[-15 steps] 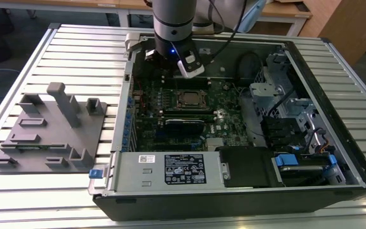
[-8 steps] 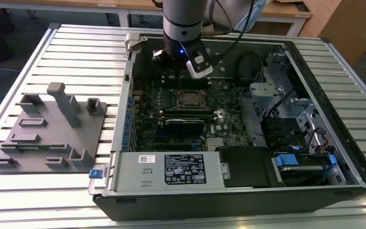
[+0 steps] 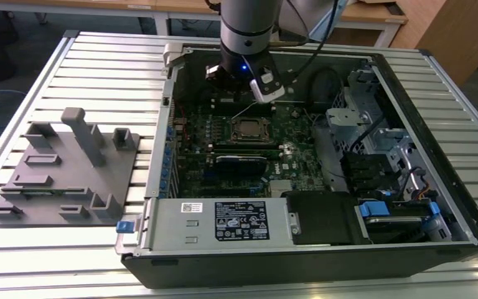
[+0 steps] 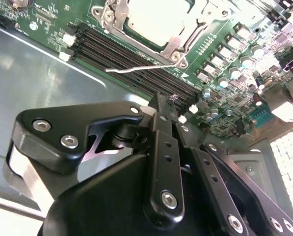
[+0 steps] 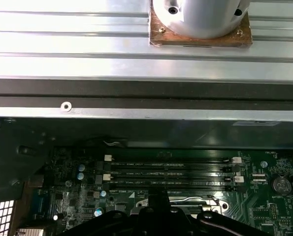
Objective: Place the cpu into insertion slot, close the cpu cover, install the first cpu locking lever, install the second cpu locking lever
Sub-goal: 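Install the first cpu locking lever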
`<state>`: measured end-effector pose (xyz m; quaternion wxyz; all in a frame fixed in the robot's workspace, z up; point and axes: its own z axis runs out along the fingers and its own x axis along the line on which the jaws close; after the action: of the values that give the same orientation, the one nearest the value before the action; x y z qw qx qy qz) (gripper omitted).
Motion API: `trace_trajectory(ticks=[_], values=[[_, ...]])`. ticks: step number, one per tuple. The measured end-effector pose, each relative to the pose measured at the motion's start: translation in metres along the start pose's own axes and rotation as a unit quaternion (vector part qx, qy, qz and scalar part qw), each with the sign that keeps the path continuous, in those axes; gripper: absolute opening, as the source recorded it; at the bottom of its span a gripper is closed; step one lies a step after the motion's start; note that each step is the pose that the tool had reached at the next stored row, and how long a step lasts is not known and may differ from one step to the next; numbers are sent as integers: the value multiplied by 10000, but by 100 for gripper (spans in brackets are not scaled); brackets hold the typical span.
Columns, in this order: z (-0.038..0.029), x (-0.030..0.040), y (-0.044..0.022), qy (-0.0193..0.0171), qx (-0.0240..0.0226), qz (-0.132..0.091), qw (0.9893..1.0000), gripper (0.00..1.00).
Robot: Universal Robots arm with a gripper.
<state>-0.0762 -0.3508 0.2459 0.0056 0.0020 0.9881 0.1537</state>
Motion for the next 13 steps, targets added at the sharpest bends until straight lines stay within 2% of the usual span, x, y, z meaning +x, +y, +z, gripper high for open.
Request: trace_trajectory(ticks=[2,4,5,6,8,13], values=[[1,-2,0,0,2,0,10000,10],[3,-3,0,-1,27,2,10000,10],[13,-6,-4,-4,94,11,10000,10],[16,-6,-5,-5,123,16,9999,10],[19,-7,-6,-6,139,18,9999,10],[22,-7,-6,-7,141,20,9999,10]])
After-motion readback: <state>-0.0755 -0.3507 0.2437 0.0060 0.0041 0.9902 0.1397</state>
